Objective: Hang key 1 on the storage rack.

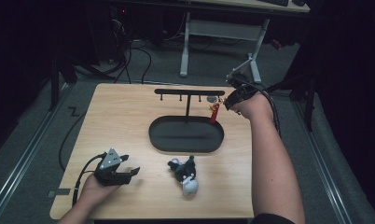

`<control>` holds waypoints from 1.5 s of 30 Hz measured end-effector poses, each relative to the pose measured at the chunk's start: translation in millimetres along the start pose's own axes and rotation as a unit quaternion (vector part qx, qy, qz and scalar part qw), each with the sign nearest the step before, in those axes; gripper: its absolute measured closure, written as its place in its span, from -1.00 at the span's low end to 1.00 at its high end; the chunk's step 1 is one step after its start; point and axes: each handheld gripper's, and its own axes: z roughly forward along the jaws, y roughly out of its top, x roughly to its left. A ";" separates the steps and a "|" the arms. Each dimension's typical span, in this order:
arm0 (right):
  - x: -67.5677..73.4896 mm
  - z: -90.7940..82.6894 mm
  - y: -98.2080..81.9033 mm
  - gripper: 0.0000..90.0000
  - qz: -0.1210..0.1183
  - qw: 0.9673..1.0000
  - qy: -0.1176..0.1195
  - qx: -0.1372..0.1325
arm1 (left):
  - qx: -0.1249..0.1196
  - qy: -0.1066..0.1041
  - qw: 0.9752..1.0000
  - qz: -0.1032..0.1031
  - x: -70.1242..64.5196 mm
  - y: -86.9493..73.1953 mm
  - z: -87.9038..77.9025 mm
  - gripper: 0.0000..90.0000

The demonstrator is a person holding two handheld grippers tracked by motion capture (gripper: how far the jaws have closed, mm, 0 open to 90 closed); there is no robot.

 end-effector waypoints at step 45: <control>27.9 57.3 -173.7 -0.19 0.009 0.985 -0.014 -0.173 | 0.016 -0.019 1.000 0.012 -20.9 6.0 10.6 -0.12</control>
